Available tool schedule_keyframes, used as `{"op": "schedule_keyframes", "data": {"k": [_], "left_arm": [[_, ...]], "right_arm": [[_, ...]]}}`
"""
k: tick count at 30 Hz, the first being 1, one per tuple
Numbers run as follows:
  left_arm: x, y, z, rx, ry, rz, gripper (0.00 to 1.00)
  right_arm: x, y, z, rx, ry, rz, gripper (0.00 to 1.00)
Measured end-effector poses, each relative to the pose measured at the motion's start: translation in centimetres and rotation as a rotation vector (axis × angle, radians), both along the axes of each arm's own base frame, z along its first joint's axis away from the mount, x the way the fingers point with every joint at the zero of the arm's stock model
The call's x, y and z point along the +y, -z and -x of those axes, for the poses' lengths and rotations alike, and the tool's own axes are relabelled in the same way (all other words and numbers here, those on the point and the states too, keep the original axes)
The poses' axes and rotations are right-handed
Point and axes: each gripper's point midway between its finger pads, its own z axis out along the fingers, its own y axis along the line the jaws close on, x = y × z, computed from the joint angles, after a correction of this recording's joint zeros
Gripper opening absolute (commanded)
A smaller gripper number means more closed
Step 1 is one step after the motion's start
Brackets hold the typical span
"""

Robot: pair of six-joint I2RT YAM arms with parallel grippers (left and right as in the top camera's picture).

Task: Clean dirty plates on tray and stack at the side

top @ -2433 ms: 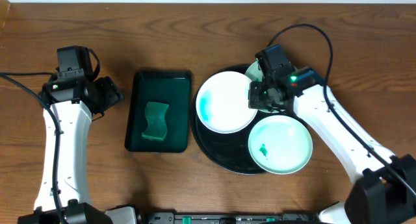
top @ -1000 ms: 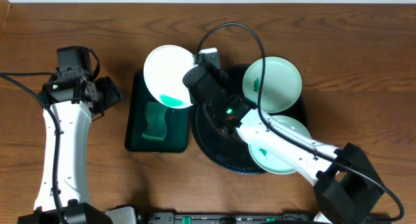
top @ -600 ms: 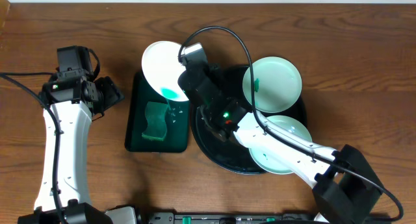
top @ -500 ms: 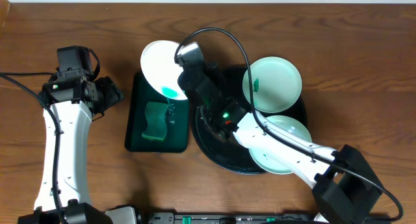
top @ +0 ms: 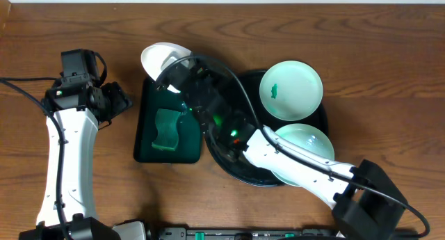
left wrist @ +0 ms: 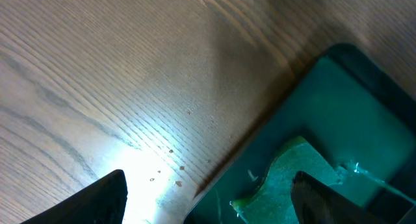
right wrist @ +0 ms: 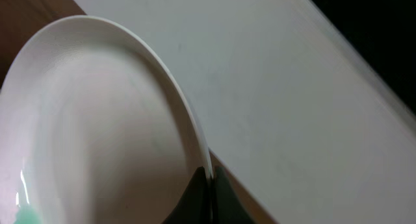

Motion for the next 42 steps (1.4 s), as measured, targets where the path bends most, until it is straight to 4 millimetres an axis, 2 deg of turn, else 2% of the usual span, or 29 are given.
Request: {"op": "schedule_keyframes", "data": {"k": [3, 12, 42], "left_arm": [[0.01, 0.0, 0.0, 0.0, 0.0, 0.0, 0.81], [0.0, 0.0, 0.0, 0.0, 0.0, 0.0, 0.81], [0.0, 0.0, 0.01, 0.0, 0.0, 0.0, 0.81]], "right_arm": [[0.45, -0.6, 0.41, -0.036, -0.011, 0.035, 0.01], [0.19, -0.7, 0.3, -0.061, -0.007, 0.101, 0.01], [0.13, -0.75, 0.27, -0.072, -0.009, 0.132, 0.01]]}}
